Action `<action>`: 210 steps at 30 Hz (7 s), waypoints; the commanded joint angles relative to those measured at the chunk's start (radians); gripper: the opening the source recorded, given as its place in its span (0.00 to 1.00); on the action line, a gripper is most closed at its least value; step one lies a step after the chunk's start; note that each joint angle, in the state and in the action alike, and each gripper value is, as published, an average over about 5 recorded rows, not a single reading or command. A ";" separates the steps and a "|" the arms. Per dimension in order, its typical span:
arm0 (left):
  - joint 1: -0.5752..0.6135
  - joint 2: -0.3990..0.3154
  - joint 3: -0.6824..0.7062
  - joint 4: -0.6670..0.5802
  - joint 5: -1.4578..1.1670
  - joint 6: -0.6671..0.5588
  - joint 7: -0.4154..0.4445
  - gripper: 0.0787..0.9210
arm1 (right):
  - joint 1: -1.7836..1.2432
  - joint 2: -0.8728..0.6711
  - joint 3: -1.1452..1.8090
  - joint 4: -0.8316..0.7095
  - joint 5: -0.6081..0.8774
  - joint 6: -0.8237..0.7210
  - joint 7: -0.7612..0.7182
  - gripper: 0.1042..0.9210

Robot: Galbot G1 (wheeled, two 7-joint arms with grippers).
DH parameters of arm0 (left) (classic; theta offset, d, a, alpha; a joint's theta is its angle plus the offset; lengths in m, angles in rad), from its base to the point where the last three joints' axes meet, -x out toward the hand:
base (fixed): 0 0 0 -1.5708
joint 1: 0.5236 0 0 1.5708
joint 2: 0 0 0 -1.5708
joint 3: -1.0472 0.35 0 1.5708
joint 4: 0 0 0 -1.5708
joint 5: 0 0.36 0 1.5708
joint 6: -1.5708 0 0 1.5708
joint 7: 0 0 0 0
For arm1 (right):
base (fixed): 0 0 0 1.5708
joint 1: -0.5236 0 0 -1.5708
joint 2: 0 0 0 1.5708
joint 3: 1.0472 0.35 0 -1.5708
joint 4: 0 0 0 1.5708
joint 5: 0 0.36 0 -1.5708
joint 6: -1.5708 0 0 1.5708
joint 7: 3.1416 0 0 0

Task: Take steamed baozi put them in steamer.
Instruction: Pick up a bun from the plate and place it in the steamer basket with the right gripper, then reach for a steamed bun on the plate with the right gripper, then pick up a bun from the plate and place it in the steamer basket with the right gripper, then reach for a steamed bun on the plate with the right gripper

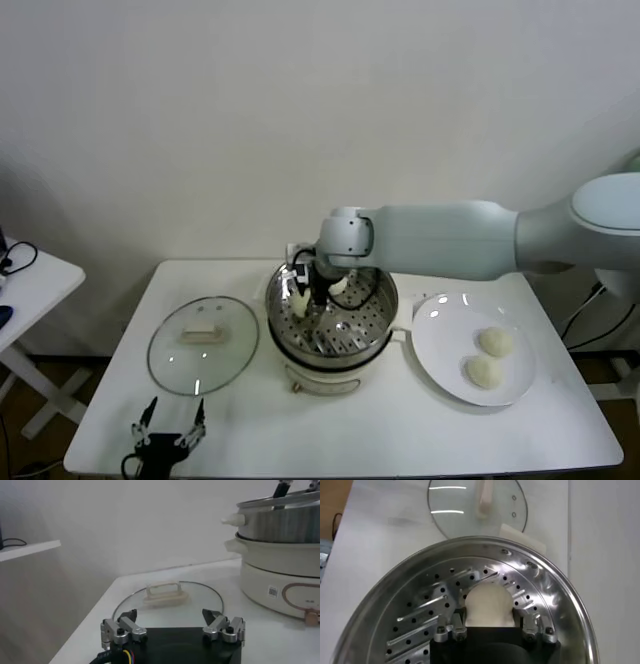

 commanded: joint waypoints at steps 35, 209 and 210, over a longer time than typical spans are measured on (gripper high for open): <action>-0.016 -0.008 -0.006 -0.002 -0.011 0.001 0.001 0.88 | 0.603 -0.759 -0.655 0.367 -0.246 0.329 -0.364 0.88; 0.010 -0.007 -0.036 0.018 0.028 0.001 0.004 0.88 | -0.338 -0.679 0.201 -0.239 -0.776 0.510 -0.452 0.88; 0.011 -0.007 -0.036 0.017 0.030 0.001 0.004 0.88 | -0.350 -0.676 0.212 -0.244 -0.777 0.509 -0.450 0.88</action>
